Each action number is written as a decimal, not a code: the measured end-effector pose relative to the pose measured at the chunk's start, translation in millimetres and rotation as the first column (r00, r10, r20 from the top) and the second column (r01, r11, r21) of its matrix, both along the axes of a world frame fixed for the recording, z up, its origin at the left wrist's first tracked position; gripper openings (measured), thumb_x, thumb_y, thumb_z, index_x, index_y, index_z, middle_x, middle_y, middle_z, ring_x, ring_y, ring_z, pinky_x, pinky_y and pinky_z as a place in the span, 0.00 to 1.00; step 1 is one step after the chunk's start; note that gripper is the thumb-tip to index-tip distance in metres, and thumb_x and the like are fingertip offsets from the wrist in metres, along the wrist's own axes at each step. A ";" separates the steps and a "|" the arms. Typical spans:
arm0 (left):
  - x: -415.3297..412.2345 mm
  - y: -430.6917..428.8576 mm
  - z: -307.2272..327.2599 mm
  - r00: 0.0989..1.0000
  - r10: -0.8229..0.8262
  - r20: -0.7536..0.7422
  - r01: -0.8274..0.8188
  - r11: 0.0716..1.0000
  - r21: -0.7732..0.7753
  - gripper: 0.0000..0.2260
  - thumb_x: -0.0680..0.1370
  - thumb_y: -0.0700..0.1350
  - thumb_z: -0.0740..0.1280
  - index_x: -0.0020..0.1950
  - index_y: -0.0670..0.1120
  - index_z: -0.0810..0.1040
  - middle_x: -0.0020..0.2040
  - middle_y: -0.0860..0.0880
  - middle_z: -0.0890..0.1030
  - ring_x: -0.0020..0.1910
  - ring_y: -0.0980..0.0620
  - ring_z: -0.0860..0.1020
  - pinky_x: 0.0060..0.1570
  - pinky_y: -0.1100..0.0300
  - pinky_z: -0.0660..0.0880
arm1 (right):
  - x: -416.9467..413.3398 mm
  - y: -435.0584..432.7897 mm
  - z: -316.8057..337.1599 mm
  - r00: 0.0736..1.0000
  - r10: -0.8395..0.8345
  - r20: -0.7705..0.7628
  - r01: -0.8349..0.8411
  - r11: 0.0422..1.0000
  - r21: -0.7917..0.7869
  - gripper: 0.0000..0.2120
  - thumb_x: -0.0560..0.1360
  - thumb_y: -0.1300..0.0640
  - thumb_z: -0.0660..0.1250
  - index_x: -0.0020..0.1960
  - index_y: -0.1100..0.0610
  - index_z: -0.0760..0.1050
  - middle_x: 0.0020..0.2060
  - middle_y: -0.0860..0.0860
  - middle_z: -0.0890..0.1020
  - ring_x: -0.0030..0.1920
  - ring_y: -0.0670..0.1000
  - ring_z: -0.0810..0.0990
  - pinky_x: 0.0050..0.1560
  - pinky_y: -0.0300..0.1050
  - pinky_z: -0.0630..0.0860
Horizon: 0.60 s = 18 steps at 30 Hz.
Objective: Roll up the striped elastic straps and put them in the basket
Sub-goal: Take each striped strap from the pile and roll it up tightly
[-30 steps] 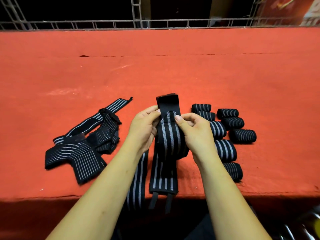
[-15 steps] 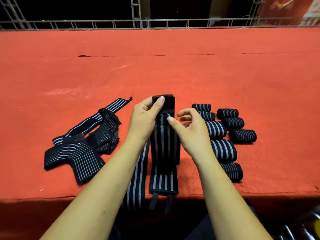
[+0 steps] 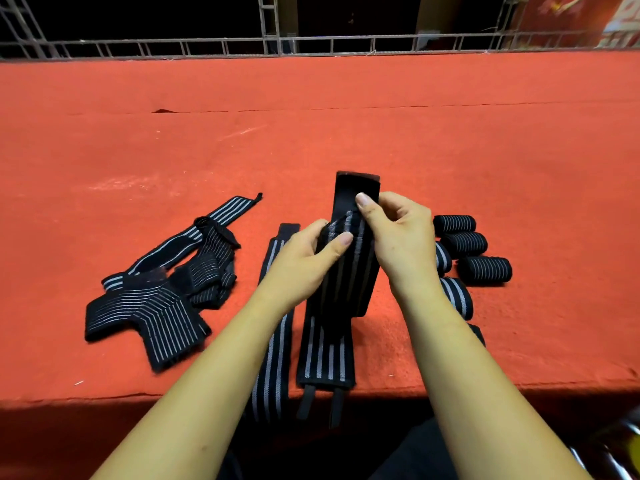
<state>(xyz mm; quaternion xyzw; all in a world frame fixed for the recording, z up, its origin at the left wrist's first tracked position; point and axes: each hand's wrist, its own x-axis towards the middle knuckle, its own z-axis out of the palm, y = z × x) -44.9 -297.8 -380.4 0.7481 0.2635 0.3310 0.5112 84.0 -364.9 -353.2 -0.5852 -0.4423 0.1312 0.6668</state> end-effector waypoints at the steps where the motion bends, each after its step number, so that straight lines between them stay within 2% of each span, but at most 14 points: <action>1: -1.7 0.3 -1.4 0.999 -0.011 0.036 0.012 1.000 -0.021 0.15 0.78 0.57 0.66 0.56 0.48 0.79 0.51 0.47 0.85 0.52 0.48 0.83 0.58 0.43 0.77 | 1.3 1.9 1.1 1.000 0.023 0.001 -0.023 1.000 -0.005 0.22 0.79 0.52 0.67 0.38 0.70 0.69 0.31 0.57 0.67 0.33 0.50 0.65 0.35 0.46 0.63; 2: -2.8 0.9 -1.0 0.997 -0.015 0.074 0.018 0.999 -0.045 0.11 0.80 0.53 0.67 0.56 0.47 0.79 0.50 0.46 0.85 0.51 0.48 0.82 0.57 0.43 0.77 | 2.8 3.5 2.2 0.998 0.064 0.004 -0.064 0.998 -0.016 0.22 0.79 0.51 0.66 0.39 0.70 0.71 0.31 0.59 0.69 0.34 0.51 0.67 0.36 0.48 0.65; 4: -4.2 2.3 3.0 0.992 -0.004 0.123 0.013 0.997 -0.075 0.07 0.80 0.47 0.67 0.54 0.46 0.79 0.46 0.48 0.84 0.47 0.51 0.81 0.52 0.48 0.76 | 5.7 4.1 5.7 0.986 0.169 0.006 -0.168 0.983 -0.068 0.17 0.80 0.50 0.66 0.44 0.64 0.78 0.36 0.59 0.80 0.38 0.53 0.78 0.41 0.53 0.74; 6: -5.2 3.3 4.8 0.988 0.005 0.156 0.014 0.993 -0.118 0.09 0.79 0.47 0.67 0.53 0.43 0.79 0.46 0.47 0.83 0.47 0.50 0.80 0.52 0.48 0.76 | 8.0 1.9 8.9 0.966 0.259 0.015 -0.255 0.957 -0.135 0.09 0.79 0.51 0.68 0.51 0.57 0.82 0.46 0.53 0.86 0.49 0.53 0.84 0.52 0.51 0.78; 9: -5.4 3.9 4.3 0.977 0.038 0.211 0.010 0.975 -0.224 0.12 0.78 0.47 0.68 0.56 0.40 0.79 0.52 0.40 0.84 0.52 0.45 0.82 0.59 0.43 0.76 | 12.7 1.7 9.5 0.950 0.306 0.071 -0.295 0.947 -0.130 0.06 0.78 0.58 0.70 0.54 0.55 0.82 0.48 0.50 0.86 0.52 0.54 0.84 0.54 0.52 0.80; 12: -2.5 1.9 -1.3 0.976 0.019 0.216 0.050 0.950 -0.310 0.10 0.80 0.47 0.66 0.58 0.46 0.81 0.56 0.41 0.84 0.57 0.43 0.82 0.61 0.44 0.76 | 14.2 3.4 10.5 0.973 0.219 0.075 -0.216 0.975 -0.047 0.06 0.76 0.61 0.71 0.52 0.56 0.83 0.46 0.49 0.87 0.48 0.51 0.85 0.52 0.51 0.80; 15: 0.0 1.0 -6.3 0.989 0.036 0.144 0.009 0.954 -0.301 0.08 0.82 0.48 0.64 0.51 0.52 0.84 0.52 0.46 0.86 0.53 0.47 0.84 0.57 0.48 0.77 | 15.3 3.5 11.1 0.977 0.213 0.032 -0.213 0.977 0.009 0.08 0.74 0.64 0.72 0.52 0.57 0.85 0.45 0.49 0.87 0.46 0.49 0.85 0.50 0.46 0.80; 18: 3.7 1.2 -4.5 0.958 0.102 0.267 0.020 0.908 -0.418 0.11 0.83 0.44 0.62 0.50 0.47 0.84 0.49 0.44 0.86 0.49 0.46 0.84 0.54 0.50 0.78 | 14.5 0.5 6.3 0.949 0.291 0.120 -0.290 0.957 -0.027 0.14 0.73 0.69 0.71 0.53 0.54 0.85 0.49 0.50 0.84 0.50 0.45 0.82 0.51 0.39 0.76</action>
